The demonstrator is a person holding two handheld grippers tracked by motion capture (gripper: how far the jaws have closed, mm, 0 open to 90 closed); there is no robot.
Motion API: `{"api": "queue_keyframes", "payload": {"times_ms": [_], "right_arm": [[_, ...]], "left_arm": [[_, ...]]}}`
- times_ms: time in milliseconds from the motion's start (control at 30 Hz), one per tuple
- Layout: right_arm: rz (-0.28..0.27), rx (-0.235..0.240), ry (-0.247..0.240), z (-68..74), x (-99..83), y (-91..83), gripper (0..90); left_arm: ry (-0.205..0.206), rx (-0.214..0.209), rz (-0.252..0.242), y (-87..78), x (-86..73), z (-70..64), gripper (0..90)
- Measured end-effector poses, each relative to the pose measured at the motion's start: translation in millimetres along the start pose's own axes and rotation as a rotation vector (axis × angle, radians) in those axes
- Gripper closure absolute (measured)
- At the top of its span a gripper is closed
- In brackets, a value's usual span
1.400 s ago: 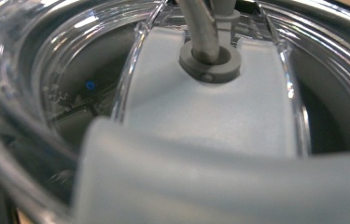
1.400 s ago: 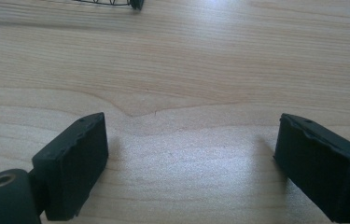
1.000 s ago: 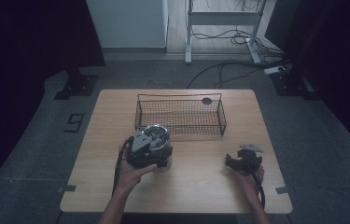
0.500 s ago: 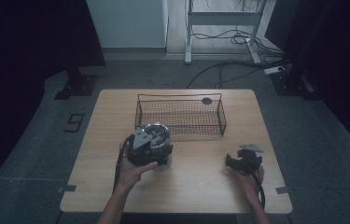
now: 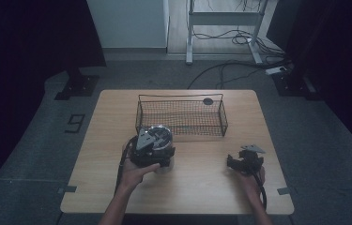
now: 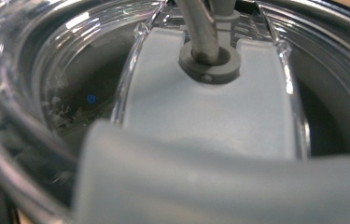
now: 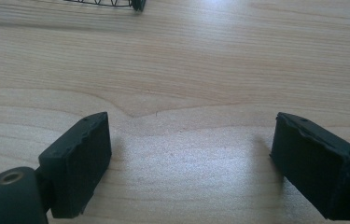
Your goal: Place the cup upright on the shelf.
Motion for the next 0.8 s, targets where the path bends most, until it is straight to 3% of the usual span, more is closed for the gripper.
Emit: {"api": "queue_keyframes", "payload": {"times_ms": [467,800], "right_arm": [[-0.001,-0.002,0.003,0.0,0.0,-0.1,12.5],[-0.001,-0.003,0.003,-0.1,0.0,-0.1,12.5]], "left_arm": [[0.005,-0.02,-0.029,-4.0,23.7,1.3,3.8],[0.024,-0.009,-0.038,-6.3,36.7,-1.4,3.9]]}}
Point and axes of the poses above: each handheld gripper's, and its own axes: y roughly forward along the jaws, x roughly out of its top, z roughly to its left, the point moved 3 cm from there along y, roughly forward along the jaws, and after that the axes turned 8 degrees about -x, right-handed, at the moved point
